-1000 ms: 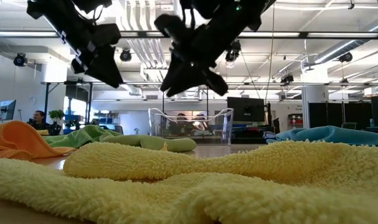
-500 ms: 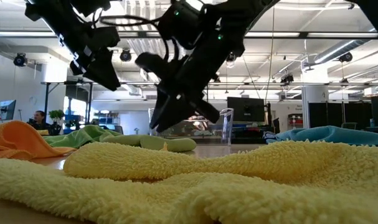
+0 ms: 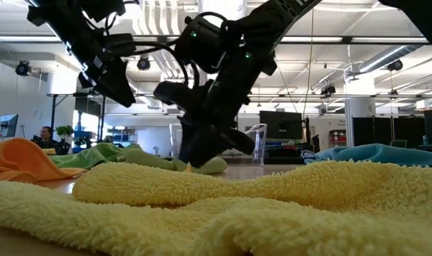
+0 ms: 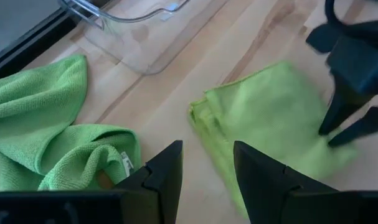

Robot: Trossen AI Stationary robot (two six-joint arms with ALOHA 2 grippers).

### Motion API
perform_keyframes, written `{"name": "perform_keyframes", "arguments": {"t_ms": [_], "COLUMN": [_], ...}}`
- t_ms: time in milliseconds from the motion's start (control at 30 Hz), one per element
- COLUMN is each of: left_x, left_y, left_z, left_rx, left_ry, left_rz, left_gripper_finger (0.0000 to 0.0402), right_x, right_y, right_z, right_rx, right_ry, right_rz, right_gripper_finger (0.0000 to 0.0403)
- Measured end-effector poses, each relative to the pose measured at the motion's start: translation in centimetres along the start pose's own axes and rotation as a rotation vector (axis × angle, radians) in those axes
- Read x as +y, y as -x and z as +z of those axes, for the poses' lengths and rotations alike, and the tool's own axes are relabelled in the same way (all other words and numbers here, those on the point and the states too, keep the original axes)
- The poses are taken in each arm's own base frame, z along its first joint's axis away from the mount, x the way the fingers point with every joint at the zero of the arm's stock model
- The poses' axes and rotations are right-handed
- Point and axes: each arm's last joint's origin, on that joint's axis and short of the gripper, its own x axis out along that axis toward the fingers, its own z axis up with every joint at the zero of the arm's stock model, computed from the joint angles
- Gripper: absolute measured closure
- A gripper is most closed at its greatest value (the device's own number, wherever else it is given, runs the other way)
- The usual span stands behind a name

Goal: Fold microfiber towels
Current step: Fold the green microfiber towel

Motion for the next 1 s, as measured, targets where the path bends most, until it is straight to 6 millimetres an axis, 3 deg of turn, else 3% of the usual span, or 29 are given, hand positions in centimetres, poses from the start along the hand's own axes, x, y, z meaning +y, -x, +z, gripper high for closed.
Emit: {"name": "perform_keyframes", "arguments": {"t_ms": [500,667,800,1000], "left_x": [-0.5,-0.8,-1.0,-1.3], "left_y": [-1.1,-1.7,-2.4,-3.8], "left_z": [-0.7,-0.6,-0.7,-1.2], "left_rx": [0.022,0.012,0.039,0.098], "left_ry": [0.003,0.004,-0.001,-0.016], "left_rz": [-0.139,-0.16,-0.148,-0.126], "left_gripper_finger": [0.0274,0.0274,0.0274,0.0274], "right_x": [-2.4,-2.3,-1.8,-1.8], "right_y": [3.9,4.9,7.0,11.6], "right_z": [-2.6,-2.5,-2.1,-2.2], "right_rx": [0.34,0.358,0.307,0.22], "right_ry": [0.382,0.498,0.528,0.537], "right_rz": [-0.267,-0.253,-0.219,-0.176], "right_gripper_finger": [0.0335,0.0335,0.0335,0.0335]}}
